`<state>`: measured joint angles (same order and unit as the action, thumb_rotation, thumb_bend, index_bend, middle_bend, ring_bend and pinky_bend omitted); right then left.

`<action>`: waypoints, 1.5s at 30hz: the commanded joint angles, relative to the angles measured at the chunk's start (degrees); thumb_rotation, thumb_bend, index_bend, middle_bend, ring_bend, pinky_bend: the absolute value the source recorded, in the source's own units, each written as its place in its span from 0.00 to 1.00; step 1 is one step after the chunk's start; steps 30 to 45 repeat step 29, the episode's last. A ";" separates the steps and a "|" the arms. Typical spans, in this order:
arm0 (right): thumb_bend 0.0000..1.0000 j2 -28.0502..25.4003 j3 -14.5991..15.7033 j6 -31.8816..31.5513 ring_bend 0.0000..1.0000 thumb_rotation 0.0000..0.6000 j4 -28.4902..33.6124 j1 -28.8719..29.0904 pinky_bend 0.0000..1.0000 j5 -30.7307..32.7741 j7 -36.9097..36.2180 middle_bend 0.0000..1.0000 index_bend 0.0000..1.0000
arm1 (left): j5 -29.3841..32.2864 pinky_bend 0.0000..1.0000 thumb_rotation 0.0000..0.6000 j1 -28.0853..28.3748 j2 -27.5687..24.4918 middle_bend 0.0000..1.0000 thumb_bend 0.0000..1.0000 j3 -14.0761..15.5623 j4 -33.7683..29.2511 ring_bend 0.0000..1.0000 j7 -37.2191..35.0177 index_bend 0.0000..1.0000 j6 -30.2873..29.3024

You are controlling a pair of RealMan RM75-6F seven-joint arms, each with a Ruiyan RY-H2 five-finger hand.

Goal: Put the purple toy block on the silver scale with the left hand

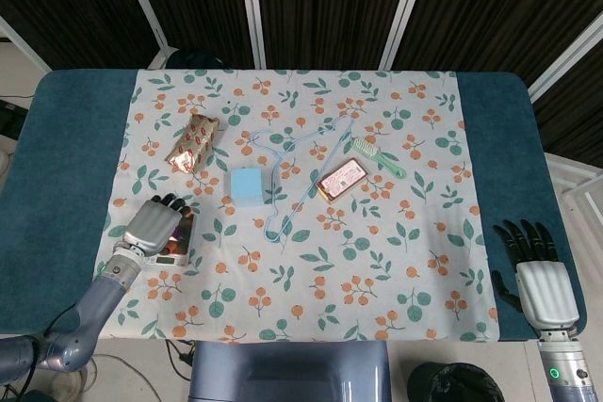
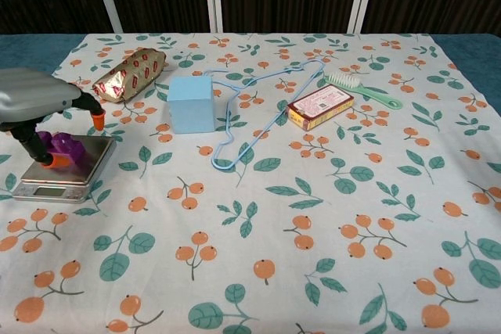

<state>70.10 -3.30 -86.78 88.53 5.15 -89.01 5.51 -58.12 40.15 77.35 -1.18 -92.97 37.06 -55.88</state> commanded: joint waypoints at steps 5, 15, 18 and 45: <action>0.48 -0.05 -0.02 0.12 0.04 1.00 0.09 0.00 0.00 0.17 0.05 0.13 0.13 | -6.46 0.26 1.00 -3.19 -6.31 0.18 0.20 -1.84 -8.96 0.13 -3.63 0.26 -8.95; 0.48 -0.16 0.00 0.10 0.04 1.00 0.54 -0.01 0.00 0.09 -0.23 0.13 0.13 | -16.16 0.17 1.00 -10.49 -17.63 0.06 0.08 0.85 -14.31 0.00 -15.96 0.13 -15.88; 0.48 -0.30 -0.03 -0.23 0.04 1.00 0.63 -0.12 0.00 -0.06 -0.54 0.13 0.13 | -18.83 0.15 1.00 -12.41 -19.59 0.04 0.06 2.18 -13.25 0.00 -18.86 0.13 -16.89; 0.48 -0.03 -0.43 -1.65 0.04 1.00 -2.88 0.43 0.00 -2.12 -3.89 0.13 0.13 | -21.85 0.11 1.00 -15.32 -20.94 0.04 0.07 3.09 -10.19 0.00 -21.04 0.12 -17.46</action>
